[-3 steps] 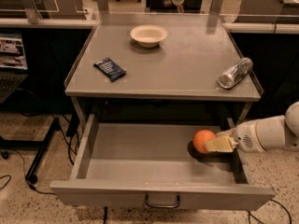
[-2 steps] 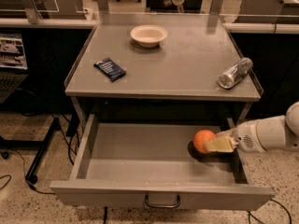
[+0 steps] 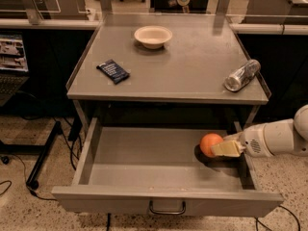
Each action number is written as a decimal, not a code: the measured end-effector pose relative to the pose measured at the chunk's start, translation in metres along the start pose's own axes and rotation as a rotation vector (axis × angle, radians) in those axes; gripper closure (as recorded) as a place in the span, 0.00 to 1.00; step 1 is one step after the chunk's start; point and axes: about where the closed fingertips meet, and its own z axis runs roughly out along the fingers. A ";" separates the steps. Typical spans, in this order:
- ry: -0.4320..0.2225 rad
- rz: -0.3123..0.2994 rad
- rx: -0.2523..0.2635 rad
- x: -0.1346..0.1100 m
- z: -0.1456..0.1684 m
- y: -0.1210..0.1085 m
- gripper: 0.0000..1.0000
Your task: Place orange into top drawer
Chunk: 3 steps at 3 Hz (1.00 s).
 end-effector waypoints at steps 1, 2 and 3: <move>0.000 0.000 0.000 0.000 0.000 0.000 0.06; 0.000 0.000 0.000 0.000 0.000 0.000 0.00; 0.000 0.000 0.000 0.000 0.000 0.000 0.00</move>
Offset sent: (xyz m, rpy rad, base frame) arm 0.0000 0.0000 0.0000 0.0000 0.0000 0.0000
